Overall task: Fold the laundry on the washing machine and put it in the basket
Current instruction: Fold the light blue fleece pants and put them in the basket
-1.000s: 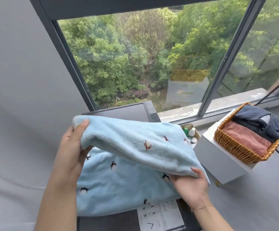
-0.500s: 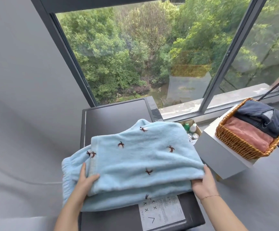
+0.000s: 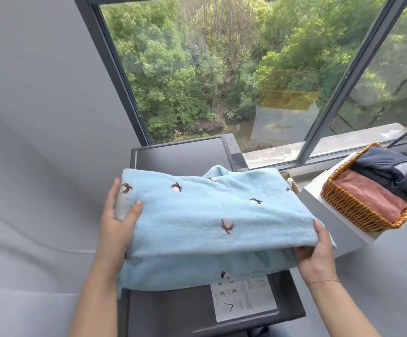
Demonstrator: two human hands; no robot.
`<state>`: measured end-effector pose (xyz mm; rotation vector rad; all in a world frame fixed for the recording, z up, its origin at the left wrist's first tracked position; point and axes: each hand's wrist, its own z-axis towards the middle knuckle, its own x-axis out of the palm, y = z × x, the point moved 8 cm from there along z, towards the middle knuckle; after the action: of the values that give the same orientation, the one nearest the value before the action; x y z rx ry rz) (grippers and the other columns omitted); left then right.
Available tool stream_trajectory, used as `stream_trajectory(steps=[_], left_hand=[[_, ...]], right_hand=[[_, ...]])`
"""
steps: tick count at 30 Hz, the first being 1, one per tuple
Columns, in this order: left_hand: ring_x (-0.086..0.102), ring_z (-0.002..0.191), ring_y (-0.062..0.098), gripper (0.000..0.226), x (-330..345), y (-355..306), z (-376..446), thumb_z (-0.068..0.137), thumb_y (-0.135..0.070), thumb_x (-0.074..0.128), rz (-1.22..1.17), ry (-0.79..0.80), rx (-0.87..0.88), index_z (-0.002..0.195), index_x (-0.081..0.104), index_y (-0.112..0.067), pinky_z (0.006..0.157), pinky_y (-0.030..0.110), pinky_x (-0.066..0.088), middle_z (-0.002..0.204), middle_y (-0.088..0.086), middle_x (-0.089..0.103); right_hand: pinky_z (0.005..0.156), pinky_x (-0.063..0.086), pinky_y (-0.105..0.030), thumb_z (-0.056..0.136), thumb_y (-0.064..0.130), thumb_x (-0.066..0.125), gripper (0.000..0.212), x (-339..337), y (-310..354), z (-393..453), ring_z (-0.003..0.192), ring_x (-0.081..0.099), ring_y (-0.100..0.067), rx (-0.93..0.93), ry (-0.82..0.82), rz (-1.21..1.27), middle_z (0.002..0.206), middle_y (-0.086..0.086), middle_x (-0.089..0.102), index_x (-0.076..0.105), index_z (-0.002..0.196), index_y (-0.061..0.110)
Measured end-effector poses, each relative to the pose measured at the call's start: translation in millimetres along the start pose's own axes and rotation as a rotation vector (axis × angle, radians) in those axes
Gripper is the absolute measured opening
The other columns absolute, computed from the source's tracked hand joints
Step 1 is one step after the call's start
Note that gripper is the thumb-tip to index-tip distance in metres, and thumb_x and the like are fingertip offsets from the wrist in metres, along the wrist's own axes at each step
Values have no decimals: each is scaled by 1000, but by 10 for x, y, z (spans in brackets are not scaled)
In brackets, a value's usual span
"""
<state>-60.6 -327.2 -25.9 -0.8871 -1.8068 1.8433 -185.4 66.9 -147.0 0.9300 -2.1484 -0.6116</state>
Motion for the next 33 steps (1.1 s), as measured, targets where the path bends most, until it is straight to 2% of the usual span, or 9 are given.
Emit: stream_trajectory(steps=[5, 8, 12, 19, 23, 25, 27, 29, 33], left_hand=[[52, 116, 6, 66, -493, 252, 24, 93, -8, 58, 159, 28, -33, 136, 38, -53, 97, 30, 41, 136, -19, 48], [38, 134, 16, 71, -554, 863, -13, 94, -5, 54, 378, 174, -206, 145, 24, -44, 107, 32, 31, 152, -8, 32], [35, 137, 20, 67, -528, 1024, 47, 93, 0, 49, 432, 112, -186, 148, 29, -33, 108, 33, 29, 152, -3, 32], [45, 125, 20, 58, -639, 775, 111, 92, 0, 47, 484, -43, -75, 142, 43, -30, 92, 28, 35, 139, -4, 44], [32, 135, 32, 62, -542, 879, 100, 88, 3, 47, 896, -16, -137, 143, 43, -26, 106, 43, 31, 155, 8, 28], [27, 138, 36, 65, -273, 680, 106, 80, 8, 52, 1053, -70, 5, 139, 50, -20, 107, 50, 28, 156, 16, 24], [38, 133, 41, 58, 242, 378, 45, 75, 7, 63, 1002, -26, 270, 129, 60, -12, 103, 54, 35, 148, 22, 37], [39, 136, 36, 51, 831, 276, -88, 80, -8, 67, 977, 157, 422, 130, 60, -16, 106, 55, 33, 148, 18, 39], [4, 149, 19, 60, 1565, 884, -357, 93, -60, 19, 1131, 473, 386, 148, 27, -38, 117, 44, -4, 159, -2, 0]], right_hand=[[68, 55, -36, 88, 30, 64, 28, 43, -180, -134, 92, 64, -19, -74, 61, -267, 106, -2, 67, 60, 114, 20], [57, 53, -32, 90, 28, 63, 32, -73, -381, -226, 79, 64, -26, -32, 74, -495, 98, -12, 67, 59, 117, 10], [41, 50, -25, 91, 29, 62, 30, -108, -381, -243, 53, 65, -24, -50, 78, -680, 78, -17, 67, 60, 107, 4], [40, 49, -24, 92, 35, 59, 36, -62, -366, -267, 45, 62, -23, 17, 144, -893, 66, -20, 69, 63, 89, 0], [40, 41, -22, 91, 60, 44, 71, -181, -362, -339, 32, 46, -22, 145, 171, -1339, 41, -13, 51, 55, 51, 3], [41, 40, -20, 92, 58, 42, 69, -166, -206, -336, 30, 45, -21, 99, 190, -1564, 37, -7, 47, 52, 48, 6], [37, 34, -17, 93, 41, 50, 58, -93, -5, -280, 26, 38, -20, 27, 190, -1527, 32, -6, 39, 47, 46, 7], [34, 27, -15, 93, 27, 54, 53, -20, 190, -161, 24, 32, -17, -33, 160, -1319, 32, -7, 33, 43, 46, 7], [33, 29, -14, 92, 15, 55, 32, 95, 489, 51, 35, 37, -11, -175, 59, -932, 45, -6, 47, 55, 61, 4]])
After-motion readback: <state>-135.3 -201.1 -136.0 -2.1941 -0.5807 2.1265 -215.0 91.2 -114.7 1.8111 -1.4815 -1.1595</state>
